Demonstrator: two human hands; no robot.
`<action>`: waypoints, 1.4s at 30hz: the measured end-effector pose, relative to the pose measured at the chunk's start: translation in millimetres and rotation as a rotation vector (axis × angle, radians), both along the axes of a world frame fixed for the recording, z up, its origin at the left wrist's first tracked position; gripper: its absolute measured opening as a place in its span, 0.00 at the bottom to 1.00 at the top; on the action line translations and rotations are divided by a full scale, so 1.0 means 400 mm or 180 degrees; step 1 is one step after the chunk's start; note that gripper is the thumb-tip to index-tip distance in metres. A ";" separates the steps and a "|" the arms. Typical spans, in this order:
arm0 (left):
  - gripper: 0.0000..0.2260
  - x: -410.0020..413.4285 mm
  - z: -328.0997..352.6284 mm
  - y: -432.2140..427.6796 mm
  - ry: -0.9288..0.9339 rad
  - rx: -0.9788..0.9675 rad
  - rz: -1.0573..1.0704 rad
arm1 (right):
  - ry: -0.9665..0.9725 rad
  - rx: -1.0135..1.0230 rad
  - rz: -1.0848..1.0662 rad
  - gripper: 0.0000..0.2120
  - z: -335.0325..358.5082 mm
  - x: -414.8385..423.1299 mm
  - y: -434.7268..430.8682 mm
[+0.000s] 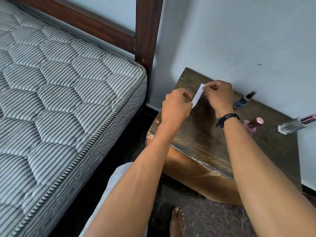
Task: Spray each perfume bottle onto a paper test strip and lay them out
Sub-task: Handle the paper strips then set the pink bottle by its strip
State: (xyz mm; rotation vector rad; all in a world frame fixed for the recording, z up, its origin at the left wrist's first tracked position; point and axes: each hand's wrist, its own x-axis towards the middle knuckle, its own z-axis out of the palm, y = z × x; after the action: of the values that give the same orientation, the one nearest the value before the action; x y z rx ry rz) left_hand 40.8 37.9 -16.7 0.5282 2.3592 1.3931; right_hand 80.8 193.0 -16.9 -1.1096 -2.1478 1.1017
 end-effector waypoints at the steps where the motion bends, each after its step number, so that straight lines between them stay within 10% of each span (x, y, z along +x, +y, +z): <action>1: 0.05 0.007 -0.004 0.007 0.0095 -0.0062 -0.0008 | -0.0104 0.0021 -0.0009 0.09 -0.008 -0.002 0.007; 42: 0.11 0.014 -0.045 0.049 0.1275 -0.0793 -0.0937 | -0.0403 0.0633 -0.0260 0.06 -0.085 -0.004 0.027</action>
State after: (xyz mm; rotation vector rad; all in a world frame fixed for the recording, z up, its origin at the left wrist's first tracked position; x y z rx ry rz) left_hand 46.2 57.5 -34.5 1.1124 2.5706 0.9118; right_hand 79.2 203.6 -50.8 -1.1896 -2.2306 0.7811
